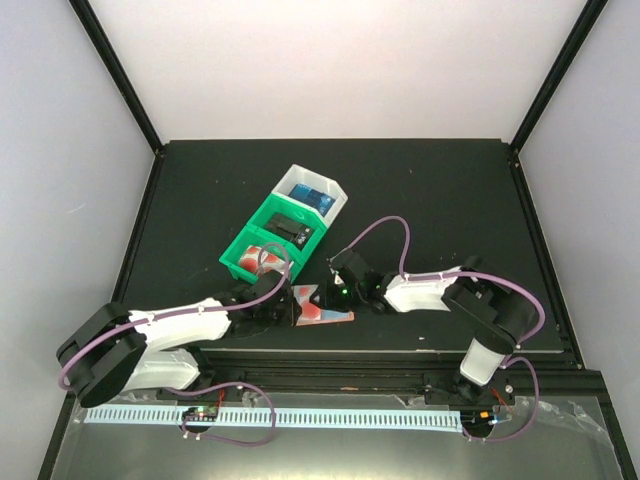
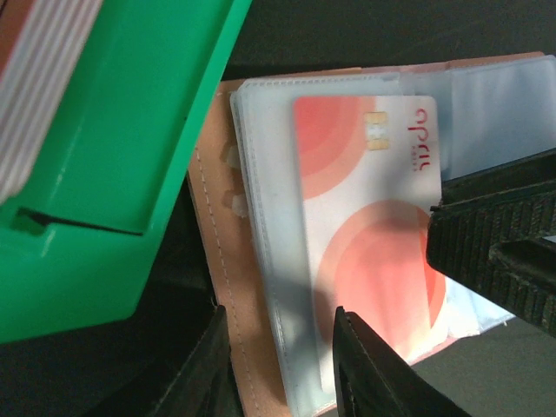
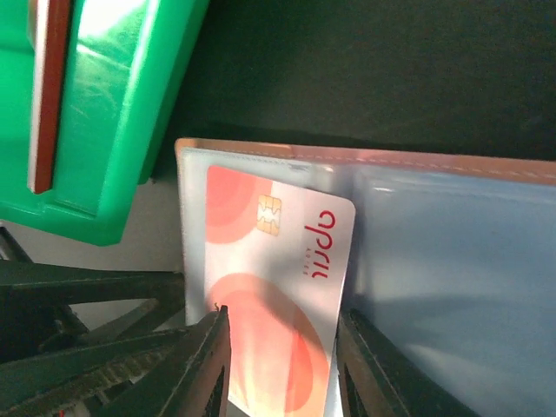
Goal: Put the credit cards into the card holder
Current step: Insert the credit card into the card holder.
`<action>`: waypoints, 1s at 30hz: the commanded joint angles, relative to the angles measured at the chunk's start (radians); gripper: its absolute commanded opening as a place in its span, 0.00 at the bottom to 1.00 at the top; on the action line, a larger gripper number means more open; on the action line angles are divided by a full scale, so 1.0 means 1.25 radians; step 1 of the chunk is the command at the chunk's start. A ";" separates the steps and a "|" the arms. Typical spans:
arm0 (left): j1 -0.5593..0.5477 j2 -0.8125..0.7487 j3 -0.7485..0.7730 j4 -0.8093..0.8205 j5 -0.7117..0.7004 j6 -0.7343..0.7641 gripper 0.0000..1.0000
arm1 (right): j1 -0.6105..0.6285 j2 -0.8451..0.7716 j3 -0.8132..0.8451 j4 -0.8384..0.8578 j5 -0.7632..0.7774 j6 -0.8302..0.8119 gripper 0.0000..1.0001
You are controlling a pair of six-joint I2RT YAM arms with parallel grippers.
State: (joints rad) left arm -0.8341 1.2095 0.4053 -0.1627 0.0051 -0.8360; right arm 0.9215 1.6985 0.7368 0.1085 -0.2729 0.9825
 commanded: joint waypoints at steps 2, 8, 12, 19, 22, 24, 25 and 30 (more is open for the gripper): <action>0.005 0.024 0.023 0.020 0.023 0.033 0.34 | 0.006 0.046 0.012 0.091 -0.065 0.023 0.36; 0.004 0.027 0.020 0.031 0.033 0.040 0.33 | 0.005 0.040 -0.012 0.181 -0.084 0.031 0.36; 0.005 0.016 0.024 0.030 0.034 0.051 0.35 | 0.000 0.050 -0.007 0.206 -0.103 0.019 0.37; 0.005 -0.037 0.074 -0.088 -0.001 0.055 0.43 | -0.012 -0.062 -0.040 0.078 -0.016 -0.003 0.46; 0.005 -0.103 0.131 -0.164 -0.016 0.097 0.52 | -0.016 -0.185 -0.039 -0.029 0.057 -0.045 0.50; 0.005 -0.130 0.182 -0.211 -0.016 0.147 0.59 | -0.022 -0.255 -0.041 -0.092 0.107 -0.063 0.52; 0.006 -0.136 0.208 -0.235 -0.018 0.169 0.62 | -0.025 -0.284 -0.046 -0.114 0.124 -0.067 0.52; 0.018 -0.088 0.345 -0.327 -0.062 0.291 0.75 | -0.040 -0.387 -0.071 -0.203 0.161 -0.080 0.55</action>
State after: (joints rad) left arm -0.8288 1.0588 0.7177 -0.4355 -0.0097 -0.6247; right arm 0.8837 1.2713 0.6796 0.0048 -0.1638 0.9249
